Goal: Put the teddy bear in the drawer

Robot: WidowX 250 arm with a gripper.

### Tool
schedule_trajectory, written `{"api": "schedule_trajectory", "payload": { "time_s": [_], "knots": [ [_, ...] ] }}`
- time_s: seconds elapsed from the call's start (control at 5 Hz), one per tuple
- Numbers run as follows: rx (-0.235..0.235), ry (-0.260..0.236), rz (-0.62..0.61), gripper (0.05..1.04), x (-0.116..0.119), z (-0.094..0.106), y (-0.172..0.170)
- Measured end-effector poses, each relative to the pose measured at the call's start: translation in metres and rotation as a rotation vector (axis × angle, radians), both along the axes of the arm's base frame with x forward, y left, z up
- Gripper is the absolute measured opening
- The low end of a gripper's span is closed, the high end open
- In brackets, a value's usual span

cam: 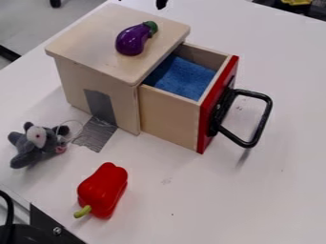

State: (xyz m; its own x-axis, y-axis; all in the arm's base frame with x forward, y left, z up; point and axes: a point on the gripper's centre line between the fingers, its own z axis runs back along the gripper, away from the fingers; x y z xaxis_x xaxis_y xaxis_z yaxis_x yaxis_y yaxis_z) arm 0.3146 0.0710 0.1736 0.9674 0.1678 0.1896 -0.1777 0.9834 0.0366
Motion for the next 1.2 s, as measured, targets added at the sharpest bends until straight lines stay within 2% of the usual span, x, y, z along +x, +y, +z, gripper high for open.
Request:
{"api": "schedule_trajectory", "payload": {
  "time_s": [0.2, 0.4, 0.6, 0.8, 1.0, 1.2],
  "knots": [
    [-0.014, 0.035, 0.001, 0.996, -0.003, -0.011, -0.001],
    [-0.061, 0.052, -0.033, 0.996, -0.033, -0.016, 0.001],
    [-0.087, 0.019, -0.030, 0.996, -0.071, -0.003, 0.015],
    [-0.083, -0.011, -0.058, 0.996, -0.108, 0.001, 0.034],
    [-0.057, -0.001, -0.096, 0.996, -0.129, -0.012, 0.054],
    [-0.016, 0.040, -0.151, 0.996, -0.136, -0.043, 0.075]
  ]
}}
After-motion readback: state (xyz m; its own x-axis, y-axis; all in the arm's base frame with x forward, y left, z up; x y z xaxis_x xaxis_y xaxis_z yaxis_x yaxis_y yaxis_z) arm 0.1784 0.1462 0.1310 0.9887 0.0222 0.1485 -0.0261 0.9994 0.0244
